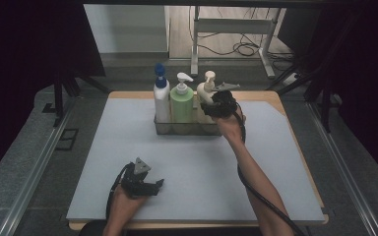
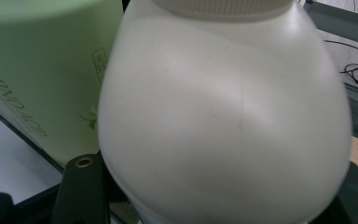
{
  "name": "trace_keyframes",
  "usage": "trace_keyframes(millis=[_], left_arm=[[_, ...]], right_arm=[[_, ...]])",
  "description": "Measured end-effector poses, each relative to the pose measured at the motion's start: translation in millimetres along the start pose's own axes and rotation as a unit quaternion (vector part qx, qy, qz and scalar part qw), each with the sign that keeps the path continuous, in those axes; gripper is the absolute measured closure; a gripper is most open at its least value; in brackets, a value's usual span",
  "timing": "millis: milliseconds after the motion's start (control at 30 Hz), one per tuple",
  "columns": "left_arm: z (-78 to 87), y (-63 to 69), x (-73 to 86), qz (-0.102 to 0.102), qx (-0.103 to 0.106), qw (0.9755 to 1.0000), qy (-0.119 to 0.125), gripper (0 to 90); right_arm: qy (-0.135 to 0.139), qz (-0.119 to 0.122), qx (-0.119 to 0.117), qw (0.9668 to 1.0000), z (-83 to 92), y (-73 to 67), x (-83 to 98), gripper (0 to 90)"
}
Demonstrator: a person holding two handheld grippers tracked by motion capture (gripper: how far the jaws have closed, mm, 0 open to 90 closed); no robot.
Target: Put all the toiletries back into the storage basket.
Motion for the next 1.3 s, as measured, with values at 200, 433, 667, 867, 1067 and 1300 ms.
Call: trace_keyframes(millis=[200, 433, 667, 867, 1067, 1300], left_arm=[[0.1, 0.0, 0.0, 0.000, 0.000, 1.0000, -0.001, 16.0], [0.1, 0.0, 0.0, 0.000, 0.000, 1.0000, -0.001, 15.9], [0.1, 0.0, 0.0, 0.000, 0.000, 1.0000, -0.001, 15.9], [0.0, 0.1, -0.1, 0.000, 0.000, 1.0000, 0.000, 15.9], [0.2, 0.0, 0.0, 0.000, 0.000, 1.0000, -0.001, 15.9], [-0.1, 0.0, 0.0, 0.000, 0.000, 1.0000, 0.000, 15.9]], right_arm=[[-0.008, -0.002, -0.001, 1.0000, -2.6, -0.4, 5.1, 38.5], [-0.021, -0.012, -0.009, 0.9997, -6.6, 1.2, 11.0, 38.0], [-0.024, -0.018, -0.012, 0.9995, -7.0, 3.0, 11.1, 37.4], [-0.026, -0.015, -0.017, 0.9994, -8.0, 3.8, 10.6, 33.6], [-0.026, -0.011, -0.024, 0.9993, -9.0, 4.0, 10.5, 24.4], [-0.023, -0.016, -0.030, 0.9992, -5.2, 8.0, 12.0, 17.9]])
Point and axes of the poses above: each handheld gripper's, and its own axes: z roughly backward along the jaws, x roughly out of its underside, y roughly to its right, the point moved 2 cm from there along -z, roughly forward along the jaws, and after that the axes turned 12 degrees about x, right-handed, at the moved point
